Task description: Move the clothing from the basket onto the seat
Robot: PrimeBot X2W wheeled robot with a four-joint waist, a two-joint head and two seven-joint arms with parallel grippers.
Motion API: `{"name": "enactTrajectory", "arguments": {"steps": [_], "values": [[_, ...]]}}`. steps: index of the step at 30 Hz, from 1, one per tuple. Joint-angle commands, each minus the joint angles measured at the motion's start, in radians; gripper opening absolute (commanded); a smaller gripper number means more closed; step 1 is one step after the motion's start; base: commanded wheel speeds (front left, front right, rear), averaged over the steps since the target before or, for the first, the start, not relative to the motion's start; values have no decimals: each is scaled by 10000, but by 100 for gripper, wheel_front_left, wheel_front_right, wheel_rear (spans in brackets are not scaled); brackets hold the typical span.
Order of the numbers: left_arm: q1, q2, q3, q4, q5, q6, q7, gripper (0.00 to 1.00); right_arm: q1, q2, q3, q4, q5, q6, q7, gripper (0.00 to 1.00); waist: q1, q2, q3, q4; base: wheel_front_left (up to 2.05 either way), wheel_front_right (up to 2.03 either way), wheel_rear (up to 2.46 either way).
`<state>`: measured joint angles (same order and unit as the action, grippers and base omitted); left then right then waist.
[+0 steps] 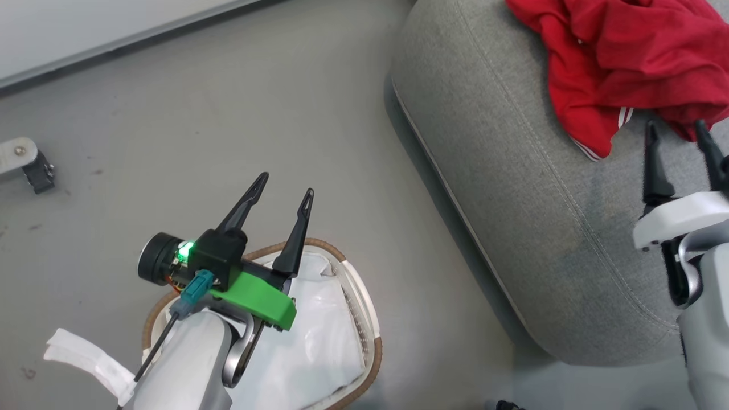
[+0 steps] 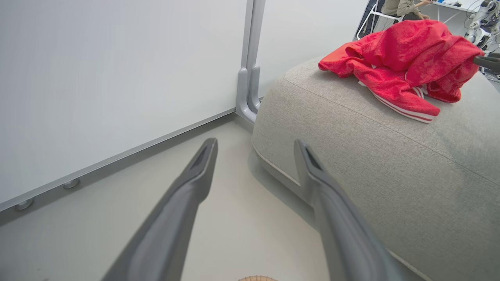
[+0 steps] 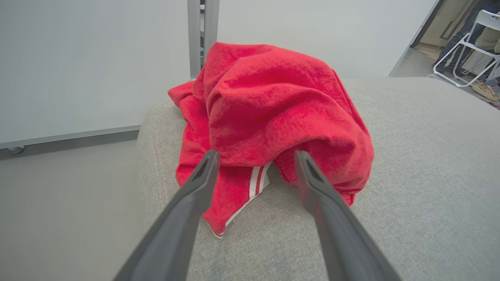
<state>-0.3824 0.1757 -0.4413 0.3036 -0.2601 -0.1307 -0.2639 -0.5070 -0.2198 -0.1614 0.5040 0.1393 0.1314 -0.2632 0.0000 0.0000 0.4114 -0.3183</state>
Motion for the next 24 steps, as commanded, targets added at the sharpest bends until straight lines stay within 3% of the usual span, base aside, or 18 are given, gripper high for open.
{"name": "enactTrajectory", "arguments": {"steps": [1,11,24], "values": [[243,-49,204,46,52,-3,-6,100,244,84,163,-200,116,-14,-21,100,0,0,-410,185,0,0,0],[906,-646,1959,-31,562,-1,-6,100,703,1027,1204,-1523,651,-14,-21,100,0,0,-915,1384,0,0,0],[1632,-1168,4300,35,1207,54,-6,100,1017,1454,2203,-1433,587,-14,-21,100,0,0,-1480,2920,0,0,0]]}}
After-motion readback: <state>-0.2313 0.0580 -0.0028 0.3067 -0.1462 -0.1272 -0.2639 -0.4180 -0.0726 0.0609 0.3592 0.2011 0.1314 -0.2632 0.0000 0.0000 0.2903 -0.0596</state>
